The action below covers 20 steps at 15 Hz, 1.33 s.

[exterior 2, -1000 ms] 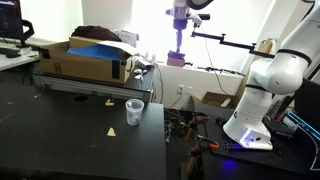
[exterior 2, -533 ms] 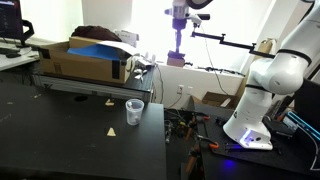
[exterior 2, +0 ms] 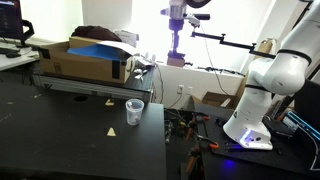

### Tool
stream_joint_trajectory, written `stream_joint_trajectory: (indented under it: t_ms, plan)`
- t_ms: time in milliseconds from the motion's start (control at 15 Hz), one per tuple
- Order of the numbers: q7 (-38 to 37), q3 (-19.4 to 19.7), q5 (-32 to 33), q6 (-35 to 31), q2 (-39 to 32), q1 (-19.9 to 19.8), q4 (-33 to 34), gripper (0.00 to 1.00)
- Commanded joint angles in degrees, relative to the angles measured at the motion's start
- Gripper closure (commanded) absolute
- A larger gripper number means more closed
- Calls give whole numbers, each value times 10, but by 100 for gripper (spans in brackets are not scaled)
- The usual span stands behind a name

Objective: Remove the marker from the cup and put it on the table

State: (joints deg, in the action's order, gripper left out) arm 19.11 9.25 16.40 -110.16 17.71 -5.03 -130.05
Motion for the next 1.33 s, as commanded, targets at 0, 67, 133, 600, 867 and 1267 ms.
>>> stream_joint_trajectory:
  t_ms: [0, 67, 133, 600, 867, 1267]
  plan:
    - [13, -9, -21, -13, -5, 14, -5, 0]
    - [14, -11, -25, -16, -7, 18, -6, 0]
    - [17, -14, -29, -21, -10, 22, -7, 0]
    - [39, -23, -51, -97, -27, 41, -23, 0]
    - [54, -25, -81, -141, -38, 47, -39, 0]
    - [53, -30, -154, -168, -54, 58, -50, 0]
